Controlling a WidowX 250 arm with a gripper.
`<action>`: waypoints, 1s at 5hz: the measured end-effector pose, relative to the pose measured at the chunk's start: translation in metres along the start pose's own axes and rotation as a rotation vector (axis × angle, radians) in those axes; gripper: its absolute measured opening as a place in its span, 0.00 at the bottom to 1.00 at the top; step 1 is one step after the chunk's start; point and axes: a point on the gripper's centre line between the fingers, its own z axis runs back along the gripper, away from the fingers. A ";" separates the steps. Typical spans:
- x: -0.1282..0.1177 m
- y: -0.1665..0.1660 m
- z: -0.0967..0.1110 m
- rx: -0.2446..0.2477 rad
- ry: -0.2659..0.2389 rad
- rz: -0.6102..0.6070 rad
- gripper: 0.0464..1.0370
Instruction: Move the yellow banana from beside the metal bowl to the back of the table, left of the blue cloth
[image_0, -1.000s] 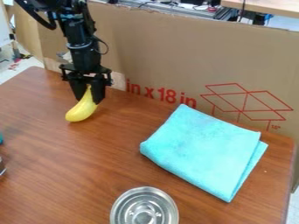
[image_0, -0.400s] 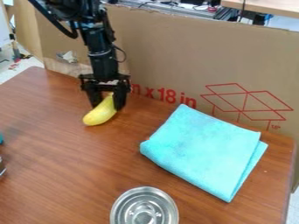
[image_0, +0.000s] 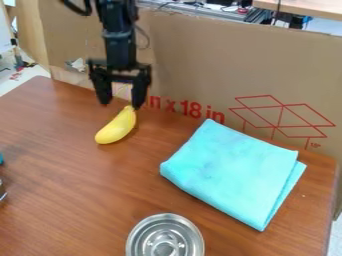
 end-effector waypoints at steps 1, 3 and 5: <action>-0.013 -0.009 0.030 0.137 0.068 -0.009 0.96; -0.064 -0.071 0.071 0.223 0.077 -0.190 0.96; -0.113 -0.089 0.084 0.242 0.020 -0.202 0.96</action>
